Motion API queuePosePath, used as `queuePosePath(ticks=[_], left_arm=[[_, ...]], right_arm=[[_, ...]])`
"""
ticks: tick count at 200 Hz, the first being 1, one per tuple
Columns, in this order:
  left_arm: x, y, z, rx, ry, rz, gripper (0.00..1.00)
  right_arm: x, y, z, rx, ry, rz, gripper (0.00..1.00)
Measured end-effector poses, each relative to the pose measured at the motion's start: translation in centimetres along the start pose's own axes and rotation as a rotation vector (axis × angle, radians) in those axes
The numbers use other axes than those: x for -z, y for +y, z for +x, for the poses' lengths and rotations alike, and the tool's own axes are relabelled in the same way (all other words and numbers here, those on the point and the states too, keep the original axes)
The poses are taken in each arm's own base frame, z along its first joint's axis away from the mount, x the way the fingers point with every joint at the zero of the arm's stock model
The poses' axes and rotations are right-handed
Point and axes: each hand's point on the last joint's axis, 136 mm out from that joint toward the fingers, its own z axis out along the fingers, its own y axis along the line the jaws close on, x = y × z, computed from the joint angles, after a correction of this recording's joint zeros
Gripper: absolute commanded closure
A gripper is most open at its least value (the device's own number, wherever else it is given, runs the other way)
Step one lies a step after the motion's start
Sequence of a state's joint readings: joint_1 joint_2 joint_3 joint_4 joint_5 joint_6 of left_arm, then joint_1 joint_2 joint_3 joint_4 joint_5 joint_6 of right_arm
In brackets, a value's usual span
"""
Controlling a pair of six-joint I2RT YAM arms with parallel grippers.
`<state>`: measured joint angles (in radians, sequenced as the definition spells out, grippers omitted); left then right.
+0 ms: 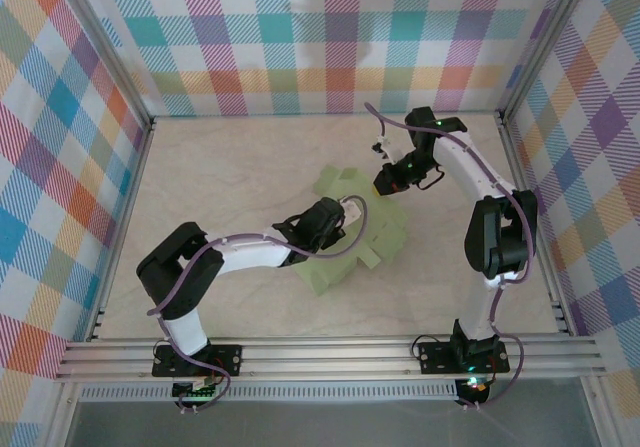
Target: Fold the paper box
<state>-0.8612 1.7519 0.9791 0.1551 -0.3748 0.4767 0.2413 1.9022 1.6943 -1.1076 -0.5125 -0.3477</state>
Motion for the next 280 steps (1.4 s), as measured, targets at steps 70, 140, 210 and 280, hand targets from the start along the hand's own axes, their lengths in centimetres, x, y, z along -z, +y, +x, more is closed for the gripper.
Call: queuePosePath(ticks=[70,140,210,280], left_arm=[[-0.2,3.6,0.4,0.421,-0.072,0.317,1.00],[-0.1,4.9,1.2,0.654,-0.125,0.567,0.98],[0.2,1.6,0.1,0.450,-0.123,0.427,0.99],[0.0,-3.1,-0.6,0.091,-0.067,0.120,1.00]], right_arm=[[0.0,-0.1,-0.6,0.021,-0.025,0.004,1.00],[0.0,0.0,-0.9,0.027,-0.034,-0.006,1.00],[0.0,0.2,-0.4,0.013,-0.016,-0.010,1.00],[0.5,0.1,-0.2,-0.006,-0.009,-0.011,1.00]])
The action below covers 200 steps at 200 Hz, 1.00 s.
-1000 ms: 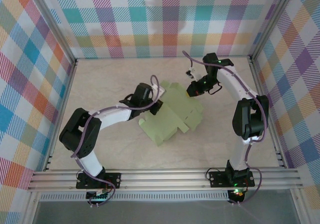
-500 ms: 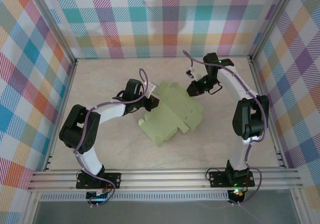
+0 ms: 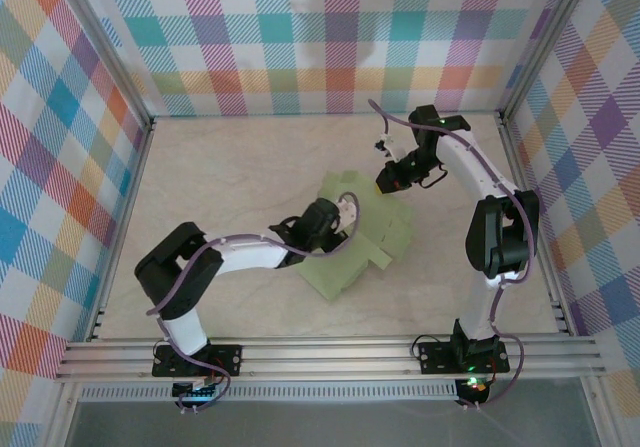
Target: Fold the paper box
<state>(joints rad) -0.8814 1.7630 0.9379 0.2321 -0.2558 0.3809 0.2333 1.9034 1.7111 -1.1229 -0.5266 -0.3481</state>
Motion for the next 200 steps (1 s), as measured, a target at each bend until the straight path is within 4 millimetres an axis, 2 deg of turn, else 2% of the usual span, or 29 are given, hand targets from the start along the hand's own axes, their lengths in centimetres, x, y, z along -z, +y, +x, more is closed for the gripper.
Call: queuePosePath(ticks=[18,50,78,90,101,115,128,167,176,200], left_arm=[[-0.5,-0.5,0.0,-0.050,0.015,-0.044,1.00],[-0.8,0.1,-0.2,-0.063,0.025,-0.089,1.00],[-1.1,0.5,0.0,-0.005,0.018,-0.049,1.00],[-1.0,0.8,0.0,0.047,0.002,-0.014,0.97],[-0.8,1.4,0.0,0.107,-0.012,0.024,0.91],[-0.5,2.4,-0.1,0.190,-0.040,0.078,0.66],[-0.3,3.4,-0.4,0.294,-0.087,0.145,0.53],[0.4,7.2,-0.5,0.580,-0.212,0.312,0.37],[0.6,7.5,-0.6,0.619,-0.230,0.335,0.32],[1.7,7.6,-1.2,0.673,-0.274,0.386,0.30]], right_arm=[[0.0,0.0,0.0,-0.002,0.001,0.000,1.00],[-0.1,-0.2,-0.1,-0.003,-0.003,0.001,1.00],[-0.2,-0.2,-0.1,-0.004,-0.002,0.001,1.00],[-0.2,-0.2,-0.1,-0.004,-0.002,0.001,1.00],[-0.2,-0.2,-0.1,-0.003,-0.002,0.001,1.00],[-0.2,-0.2,-0.3,0.001,-0.009,0.002,1.00],[-0.1,-0.3,-0.6,0.006,-0.021,0.006,1.00],[-0.5,-0.9,-1.4,0.019,-0.056,0.021,1.00],[-0.9,-1.1,-1.3,0.019,-0.057,0.025,1.00],[-1.6,-1.8,-0.8,0.014,-0.049,0.042,1.00]])
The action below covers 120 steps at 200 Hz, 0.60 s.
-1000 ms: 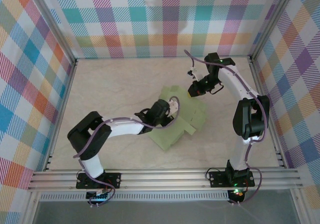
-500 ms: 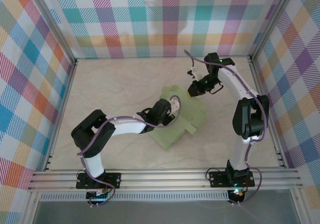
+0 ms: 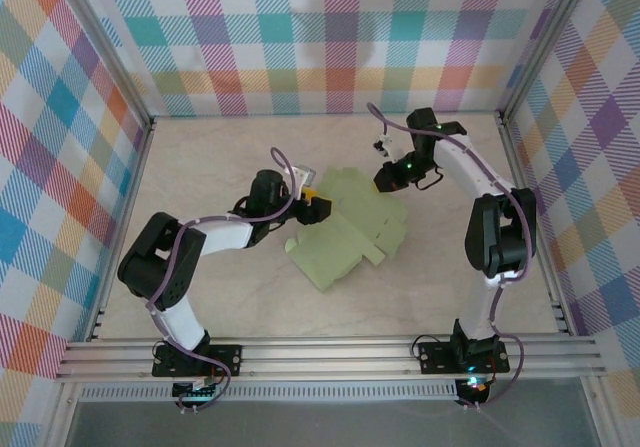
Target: Fold the paper box
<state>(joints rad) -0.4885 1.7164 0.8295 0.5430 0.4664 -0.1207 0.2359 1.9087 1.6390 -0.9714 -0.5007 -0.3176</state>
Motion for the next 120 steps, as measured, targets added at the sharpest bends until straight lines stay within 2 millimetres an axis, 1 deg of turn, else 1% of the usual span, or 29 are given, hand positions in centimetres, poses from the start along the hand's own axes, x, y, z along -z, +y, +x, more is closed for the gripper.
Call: queuePosePath(ticks=[15,31,50,70,74,83,87,92,94,96,120], left_arm=[[0.8,-0.2,-0.5,0.019,-0.025,0.010,0.27],[2.0,0.5,-1.7,0.037,-0.064,-0.007,0.22],[3.6,2.5,-3.1,0.054,-0.116,-0.061,0.20],[5.4,4.8,-3.7,0.083,-0.153,-0.135,0.17],[5.7,5.2,-3.8,0.088,-0.159,-0.149,0.15],[6.2,6.0,-3.9,0.102,-0.168,-0.176,0.12],[6.4,6.4,-4.0,0.106,-0.171,-0.189,0.08],[6.6,6.8,-4.1,0.115,-0.176,-0.202,0.05],[6.7,7.0,-4.1,0.113,-0.177,-0.207,0.01],[6.8,7.1,-4.2,0.120,-0.180,-0.210,0.00],[7.6,8.9,-4.4,0.166,-0.205,-0.284,0.00]], right_arm=[[-0.3,-0.4,0.0,0.009,-0.002,0.019,1.00],[-0.7,-0.8,0.1,0.024,-0.007,0.045,1.00],[-1.0,-0.9,0.3,0.054,-0.008,0.093,1.00],[-1.1,-0.8,0.1,0.103,-0.019,0.165,1.00],[-1.1,-0.8,0.1,0.114,-0.021,0.183,1.00],[-1.1,-0.8,-0.1,0.138,-0.028,0.222,1.00],[-1.1,-0.8,-0.2,0.150,-0.031,0.243,1.00],[-1.2,-0.8,-0.2,0.163,-0.034,0.266,1.00],[-1.2,-0.8,-0.3,0.168,-0.035,0.273,1.00],[-1.2,-0.8,-0.3,0.175,-0.037,0.283,1.00],[-1.7,-0.9,-0.6,0.255,-0.048,0.397,1.00]])
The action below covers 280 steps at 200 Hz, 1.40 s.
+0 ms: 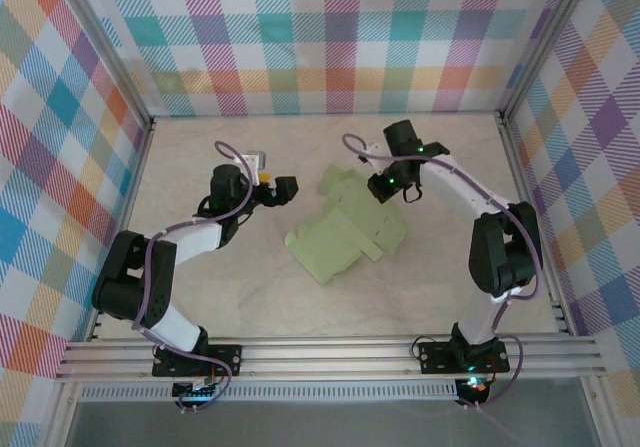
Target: Fold the paper box
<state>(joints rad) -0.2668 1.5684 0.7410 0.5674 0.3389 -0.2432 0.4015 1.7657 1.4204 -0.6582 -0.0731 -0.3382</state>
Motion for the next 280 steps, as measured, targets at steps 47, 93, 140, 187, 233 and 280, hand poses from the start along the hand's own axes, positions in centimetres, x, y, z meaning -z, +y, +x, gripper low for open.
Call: queuePosePath(ticks=[47,93,140,187,233,280], left_arm=[[0.4,3.1,-0.3,0.105,-0.020,-0.134,0.00],[0.1,4.8,0.2,0.162,0.019,-0.214,0.00],[0.4,7.1,0.5,0.198,0.042,-0.297,0.00],[-0.3,9.4,1.4,0.260,0.078,-0.328,0.03],[-0.1,8.9,2.0,0.269,0.109,-0.312,0.00],[2.3,7.5,1.1,0.214,0.077,-0.296,0.00]], right_arm=[[-1.8,1.5,0.4,0.200,0.006,0.164,1.00],[-1.6,3.8,-1.5,0.363,-0.051,0.316,1.00],[-1.2,4.9,-2.8,0.528,-0.089,0.478,1.00],[-1.7,6.4,-2.0,0.699,-0.104,0.568,1.00],[1.8,9.9,-2.5,0.766,-0.206,0.541,1.00],[4.6,11.7,-1.3,0.846,-0.247,0.486,1.00]])
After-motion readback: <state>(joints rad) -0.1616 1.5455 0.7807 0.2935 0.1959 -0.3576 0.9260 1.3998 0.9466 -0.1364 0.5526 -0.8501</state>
